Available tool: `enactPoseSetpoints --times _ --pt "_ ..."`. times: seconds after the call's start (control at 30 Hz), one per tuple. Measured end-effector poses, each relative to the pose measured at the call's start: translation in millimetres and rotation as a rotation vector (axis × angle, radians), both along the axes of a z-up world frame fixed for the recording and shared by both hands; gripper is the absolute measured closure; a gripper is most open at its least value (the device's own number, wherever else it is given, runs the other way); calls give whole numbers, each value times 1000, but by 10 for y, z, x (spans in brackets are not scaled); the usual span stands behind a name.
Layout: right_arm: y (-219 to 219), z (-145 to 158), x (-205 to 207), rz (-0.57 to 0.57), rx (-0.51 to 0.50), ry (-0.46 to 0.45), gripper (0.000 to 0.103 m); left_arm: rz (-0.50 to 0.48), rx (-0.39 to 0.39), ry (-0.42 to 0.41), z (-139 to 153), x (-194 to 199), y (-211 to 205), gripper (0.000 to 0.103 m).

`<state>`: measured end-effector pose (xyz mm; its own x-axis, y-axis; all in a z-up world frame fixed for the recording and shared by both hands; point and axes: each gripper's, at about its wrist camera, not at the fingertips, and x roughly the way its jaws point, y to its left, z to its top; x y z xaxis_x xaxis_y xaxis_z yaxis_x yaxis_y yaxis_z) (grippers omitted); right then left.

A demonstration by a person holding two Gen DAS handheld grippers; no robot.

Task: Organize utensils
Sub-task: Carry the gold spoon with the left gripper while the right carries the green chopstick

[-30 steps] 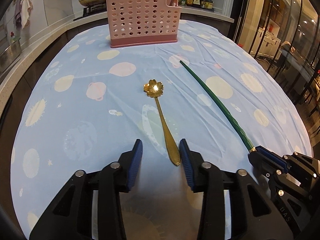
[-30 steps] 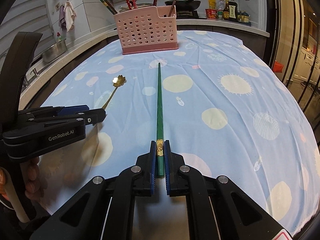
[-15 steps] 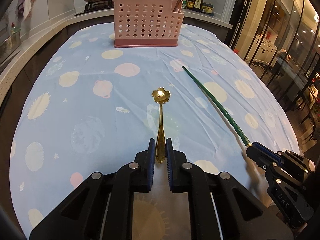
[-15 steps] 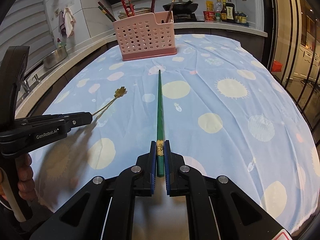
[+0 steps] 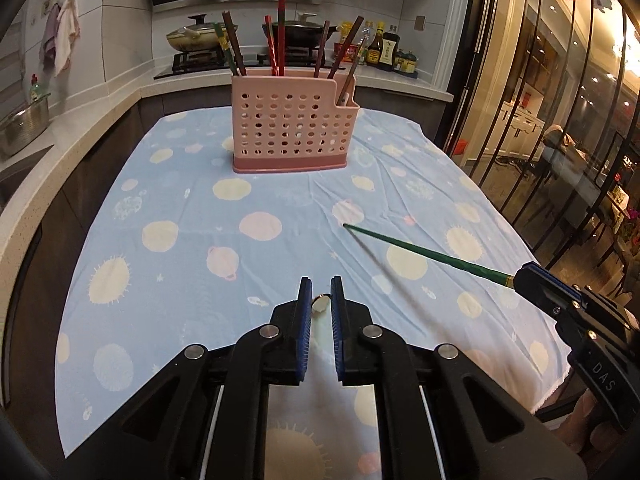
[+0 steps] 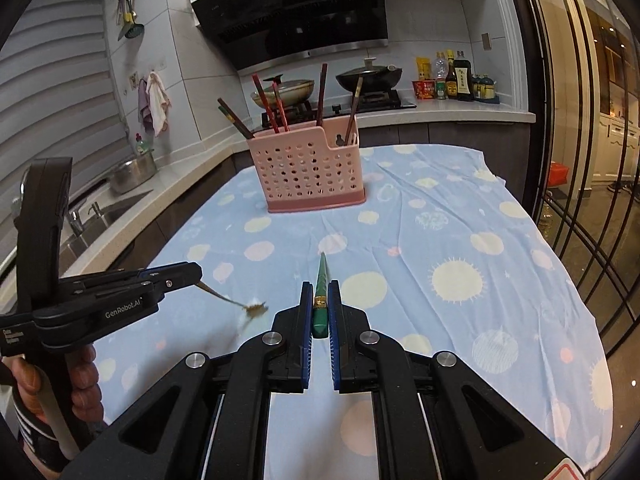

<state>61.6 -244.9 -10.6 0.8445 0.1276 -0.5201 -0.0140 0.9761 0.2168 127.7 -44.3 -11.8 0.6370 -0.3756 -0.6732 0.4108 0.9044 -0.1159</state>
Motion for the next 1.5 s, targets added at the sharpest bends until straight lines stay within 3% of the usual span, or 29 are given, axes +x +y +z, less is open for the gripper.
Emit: enactPoseSetpoints --times 0.07,0.4,0.67,0.97,1.27,1.5 --pt "-24 93 33 -2 8 -23 96 -1 -7 -15 77 42 -14 102" --pt "-145 467 182 2 32 -119 96 9 -12 -54 268 212 -30 102" --pt "-242 863 437 10 32 -194 96 16 -24 -107 597 415 -14 102" --pt "-323 1340 1018 15 16 -256 96 5 -74 -154 1111 908 -53 102" --pt "-433 1931 1745 -1 49 -338 96 52 -75 -237 1674 1557 -140 102" --pt "-361 2268 2356 -10 49 -380 96 76 -47 -254 1846 2020 -255 102"
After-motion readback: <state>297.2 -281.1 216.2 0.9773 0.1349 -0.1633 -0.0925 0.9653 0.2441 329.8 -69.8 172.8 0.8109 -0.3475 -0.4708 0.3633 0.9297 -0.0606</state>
